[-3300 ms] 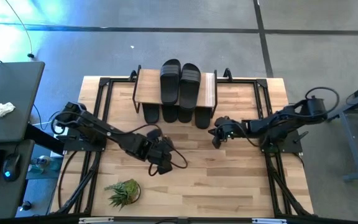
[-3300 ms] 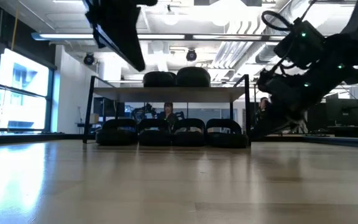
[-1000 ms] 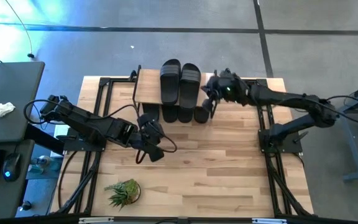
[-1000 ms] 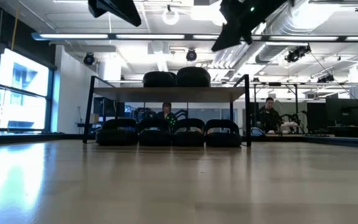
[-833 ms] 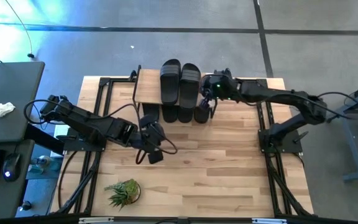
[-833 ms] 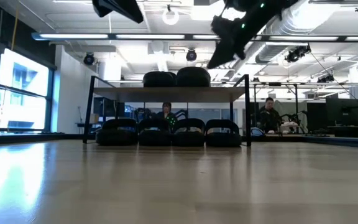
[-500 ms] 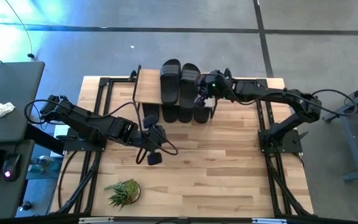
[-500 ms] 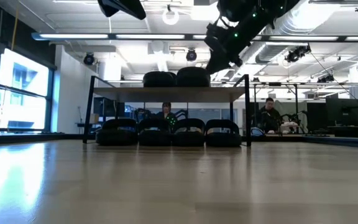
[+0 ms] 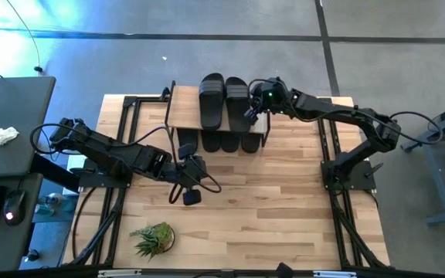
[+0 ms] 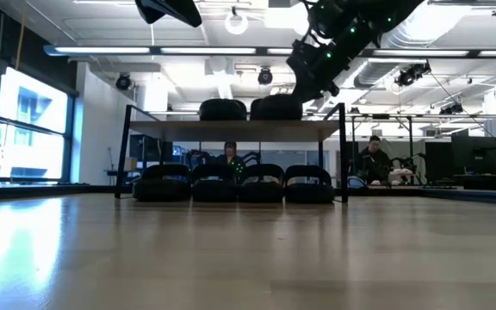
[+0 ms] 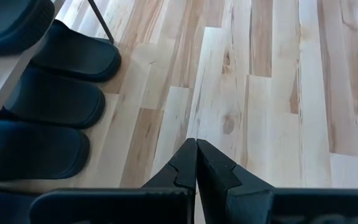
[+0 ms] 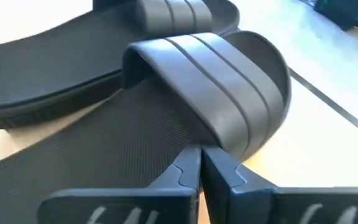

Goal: Pick and place slides into the shelf
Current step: Adjust the right black slide on the shelf

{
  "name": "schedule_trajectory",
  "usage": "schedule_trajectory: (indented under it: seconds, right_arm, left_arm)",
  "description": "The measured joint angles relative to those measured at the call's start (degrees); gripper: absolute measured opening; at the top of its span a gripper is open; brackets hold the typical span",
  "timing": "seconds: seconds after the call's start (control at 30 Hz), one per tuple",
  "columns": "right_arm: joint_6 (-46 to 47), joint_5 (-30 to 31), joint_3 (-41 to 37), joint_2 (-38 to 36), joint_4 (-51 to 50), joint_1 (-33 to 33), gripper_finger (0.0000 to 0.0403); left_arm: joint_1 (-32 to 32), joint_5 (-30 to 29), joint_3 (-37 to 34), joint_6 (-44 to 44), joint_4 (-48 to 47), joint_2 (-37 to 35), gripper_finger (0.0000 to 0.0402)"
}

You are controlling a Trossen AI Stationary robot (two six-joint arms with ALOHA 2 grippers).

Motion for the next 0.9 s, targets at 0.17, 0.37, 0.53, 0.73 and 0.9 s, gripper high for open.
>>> schedule_trajectory:
  seconds: [0.17, 0.37, 0.53, 0.73, 0.9]
  right_arm:
    - [-1.01, -3.41, 0.00, 0.00, 0.82, -0.09, 0.0000]
    - [-2.02, -5.41, 0.00, 1.68, 0.97, -0.36, 0.0000]
    - [-4.11, -11.69, -0.07, 3.63, 0.90, -0.03, 0.0000]
    - [-4.60, -10.32, -0.05, -1.94, 0.03, 1.68, 0.0000]
    - [-4.69, -13.25, -0.04, -7.10, -12.96, 1.85, 0.0000]
  left_arm:
    - [0.00, 0.00, 0.00, -0.01, 0.00, 0.00, 0.0001]
    - [0.00, -0.02, 0.00, -0.02, 0.00, 0.00, 0.0001]
    - [0.00, -0.02, 0.00, -0.08, 0.02, 0.00, 0.0001]
    - [0.00, -0.04, 0.00, -0.68, -0.02, 0.02, 0.0001]
    - [0.04, -0.04, -0.02, -0.68, -0.01, 0.02, 0.0001]
